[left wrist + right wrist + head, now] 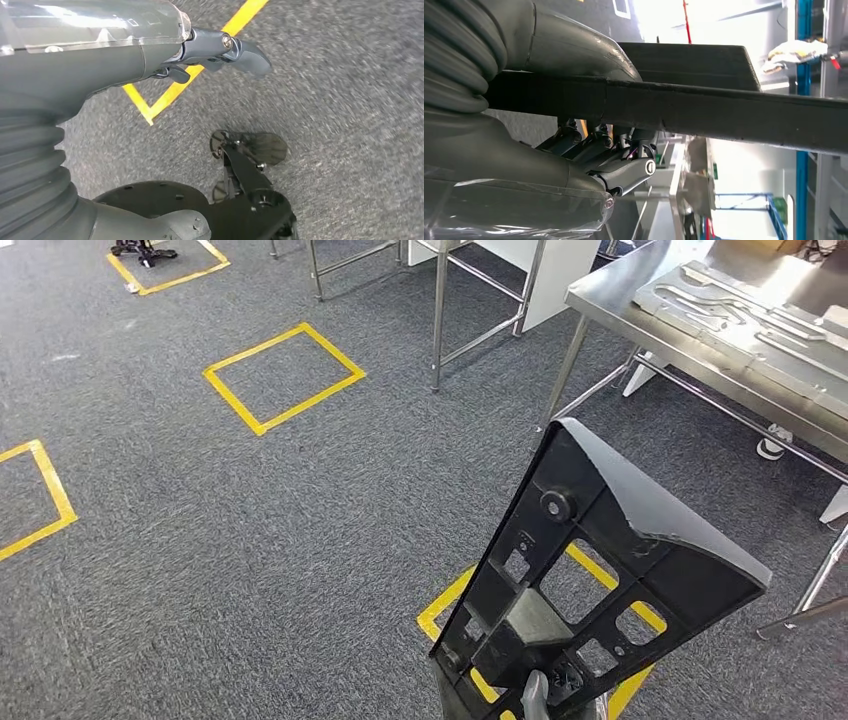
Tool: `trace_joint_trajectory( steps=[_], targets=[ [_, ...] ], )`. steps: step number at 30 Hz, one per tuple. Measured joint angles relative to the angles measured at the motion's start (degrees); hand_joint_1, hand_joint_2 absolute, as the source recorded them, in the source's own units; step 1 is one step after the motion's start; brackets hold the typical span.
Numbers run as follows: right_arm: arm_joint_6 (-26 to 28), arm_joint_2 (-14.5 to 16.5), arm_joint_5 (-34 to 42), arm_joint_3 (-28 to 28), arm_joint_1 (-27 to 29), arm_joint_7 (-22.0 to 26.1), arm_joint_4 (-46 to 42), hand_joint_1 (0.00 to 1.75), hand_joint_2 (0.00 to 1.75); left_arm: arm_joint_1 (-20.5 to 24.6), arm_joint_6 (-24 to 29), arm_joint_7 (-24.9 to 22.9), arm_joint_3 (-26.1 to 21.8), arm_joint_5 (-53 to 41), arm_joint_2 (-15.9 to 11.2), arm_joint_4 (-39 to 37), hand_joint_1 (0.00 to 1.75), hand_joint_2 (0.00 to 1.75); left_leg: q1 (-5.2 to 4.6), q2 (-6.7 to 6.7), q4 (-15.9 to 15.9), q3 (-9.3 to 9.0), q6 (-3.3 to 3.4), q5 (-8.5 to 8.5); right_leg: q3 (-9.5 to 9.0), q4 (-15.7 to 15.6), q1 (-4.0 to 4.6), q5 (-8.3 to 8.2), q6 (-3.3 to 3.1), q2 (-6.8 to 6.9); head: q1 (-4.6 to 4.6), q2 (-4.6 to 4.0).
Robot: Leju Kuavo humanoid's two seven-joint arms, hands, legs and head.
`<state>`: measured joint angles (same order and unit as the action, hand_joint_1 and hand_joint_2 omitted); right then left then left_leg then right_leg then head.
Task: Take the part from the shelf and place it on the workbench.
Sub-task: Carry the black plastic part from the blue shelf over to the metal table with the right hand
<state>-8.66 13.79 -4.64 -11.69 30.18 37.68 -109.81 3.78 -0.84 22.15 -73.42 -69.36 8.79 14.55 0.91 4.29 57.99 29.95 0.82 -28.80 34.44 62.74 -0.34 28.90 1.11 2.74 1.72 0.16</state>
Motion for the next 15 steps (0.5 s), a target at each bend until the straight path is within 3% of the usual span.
trace_joint_trajectory(
  steps=[2, 5, 7, 9, 10, 11, 12, 13, 15],
  targets=[
    [0.0, 0.0, 0.0, 0.0, -0.1, 0.0, 0.0, 1.75, 1.75, 0.1, 0.0, 0.0, 0.0, -0.1, 0.0, 0.0, 0.00, 1.75, -0.16, 0.97, 0.0, -0.44, -0.57, -0.34, -2.17, -4.3, 0.65, -0.97, -0.74, 1.84, -0.04, -0.01],
    [0.0, 0.0, -0.1, 0.0, 0.0, 0.0, -0.1, 1.75, 1.75, 0.3, 0.0, 0.1, 0.0, -0.1, 0.0, 0.0, 0.00, 1.75, -0.21, 2.19, -0.2, -1.18, -1.46, -0.78, -2.21, -4.9, 0.66, -1.08, -1.59, 0.18, -0.06, 0.00],
    [0.0, 0.0, -0.1, -0.1, 0.0, 0.0, -0.1, 1.75, 1.75, 0.4, 0.0, 0.1, 0.0, -0.2, 0.0, 0.0, 0.00, 1.75, -0.13, 0.07, 2.3, -0.45, -1.98, -2.82, -2.60, -5.6, 0.20, -1.46, -2.26, -1.14, -0.19, 0.00],
    [0.0, 0.0, -0.1, -0.1, 0.0, 0.0, -0.1, 1.75, 1.75, 0.3, 0.0, 0.1, 0.0, -0.2, 0.0, 0.0, 0.00, 1.75, -0.01, -2.93, 9.7, 2.92, -2.24, -6.64, -2.68, -5.7, 0.06, -1.59, -2.66, -2.46, -0.40, 0.01],
    [0.0, 0.0, -0.1, -0.1, -0.1, 0.0, 0.0, 1.75, 1.75, 0.2, 0.0, 0.1, 0.0, -0.2, 0.0, 0.0, 0.00, 1.75, 0.00, -3.52, 13.6, 4.87, -2.31, -8.05, -2.66, -5.6, 0.10, -1.58, -2.74, -3.22, -0.49, 0.01],
    [0.0, 0.0, -0.1, -0.1, 0.0, 0.0, 0.0, 1.75, 1.75, 0.1, 0.0, 0.1, 0.0, -0.2, 0.0, 0.0, 0.00, 1.75, 0.00, -3.76, 16.1, 6.24, -2.34, -8.39, -2.67, -5.5, 0.14, -1.56, -2.78, -4.08, -0.52, 0.00],
    [0.0, 0.0, -0.1, -0.1, 0.0, 0.0, 0.0, 1.75, 1.75, 0.0, 0.0, 0.1, 0.0, -0.2, 0.0, 0.0, 0.00, 1.75, 0.00, -3.86, 16.3, 6.64, -2.33, -7.48, -2.70, -5.4, 0.15, -1.51, -2.77, -4.98, -0.52, -0.01],
    [0.0, 0.0, -0.1, -0.1, 0.0, 0.0, 0.0, 1.75, 1.75, -0.1, 0.0, 0.1, 0.0, -0.2, 0.0, 0.0, 0.00, 1.75, 0.03, -4.09, 14.0, 5.91, -2.26, -5.44, -2.76, -5.2, 0.14, -1.42, -2.70, -5.91, -0.53, -0.01],
    [0.0, 0.0, -0.1, -0.1, 0.0, 0.0, 0.0, 1.75, 1.75, -0.1, 0.0, 0.1, 0.0, -0.2, 0.0, 0.0, 0.00, 1.75, 0.17, -6.10, 6.2, 2.90, -2.00, -1.21, -2.76, -4.7, 0.16, -1.10, -2.34, -7.53, -0.55, -0.01]
  ],
)
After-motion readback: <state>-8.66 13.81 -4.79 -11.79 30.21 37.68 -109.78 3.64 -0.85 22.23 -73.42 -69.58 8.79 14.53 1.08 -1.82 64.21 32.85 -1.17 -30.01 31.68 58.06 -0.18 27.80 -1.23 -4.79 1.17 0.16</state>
